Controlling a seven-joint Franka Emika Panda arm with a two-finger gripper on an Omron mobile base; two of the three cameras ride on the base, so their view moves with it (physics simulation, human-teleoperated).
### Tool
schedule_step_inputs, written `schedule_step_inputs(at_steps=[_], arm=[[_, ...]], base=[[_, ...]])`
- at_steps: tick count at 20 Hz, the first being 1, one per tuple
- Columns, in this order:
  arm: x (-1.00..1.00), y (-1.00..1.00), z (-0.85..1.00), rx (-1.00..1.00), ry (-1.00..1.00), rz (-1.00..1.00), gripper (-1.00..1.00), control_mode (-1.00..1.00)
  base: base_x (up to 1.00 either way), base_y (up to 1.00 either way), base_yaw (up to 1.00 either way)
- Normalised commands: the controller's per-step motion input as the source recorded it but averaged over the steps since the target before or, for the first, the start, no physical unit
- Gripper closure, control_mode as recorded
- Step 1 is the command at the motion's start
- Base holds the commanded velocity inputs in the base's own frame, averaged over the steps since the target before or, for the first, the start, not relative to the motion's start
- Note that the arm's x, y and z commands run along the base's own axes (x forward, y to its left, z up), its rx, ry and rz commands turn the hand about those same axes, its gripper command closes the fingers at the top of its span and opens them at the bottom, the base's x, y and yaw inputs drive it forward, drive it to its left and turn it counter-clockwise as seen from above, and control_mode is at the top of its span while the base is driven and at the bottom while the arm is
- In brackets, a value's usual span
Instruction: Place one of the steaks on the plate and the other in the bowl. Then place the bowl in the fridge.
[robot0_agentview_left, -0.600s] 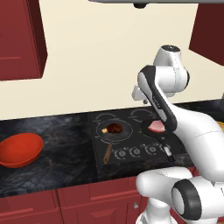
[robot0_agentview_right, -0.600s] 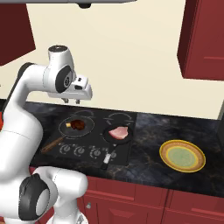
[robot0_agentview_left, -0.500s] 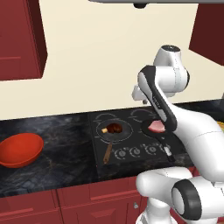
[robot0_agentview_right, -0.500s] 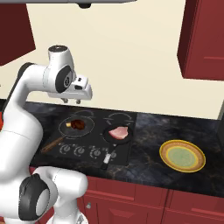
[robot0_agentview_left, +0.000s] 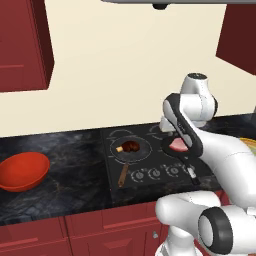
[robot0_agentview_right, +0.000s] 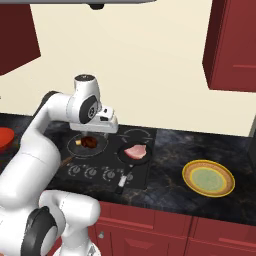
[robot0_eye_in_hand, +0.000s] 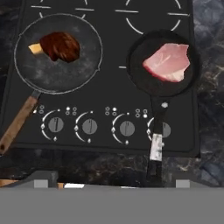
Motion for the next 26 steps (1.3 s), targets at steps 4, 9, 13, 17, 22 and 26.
schedule_step_inputs(at_steps=[4, 9, 13, 17, 22, 26], arm=[[0.08, -0.53, -0.54, -0.26, 0.09, 0.00, -1.00, -1.00], [0.04, -0.34, -0.34, -0.20, 0.01, -0.01, -1.00, -1.00], [0.59, -0.12, -0.51, -0.02, 0.00, 0.01, -1.00, -1.00], [0.79, -0.15, -0.29, 0.01, 0.02, 0.05, -1.00, -1.00], [0.65, -0.24, -0.30, 0.01, 0.01, 0.06, -1.00, -1.00], [0.50, -0.18, -0.41, 0.00, 0.00, 0.05, -1.00, -1.00]], base=[[0.00, 0.00, 0.00], [0.00, 0.00, 0.00], [0.00, 0.00, 0.00], [0.00, 0.00, 0.00], [0.00, 0.00, 0.00], [0.00, 0.00, 0.00]])
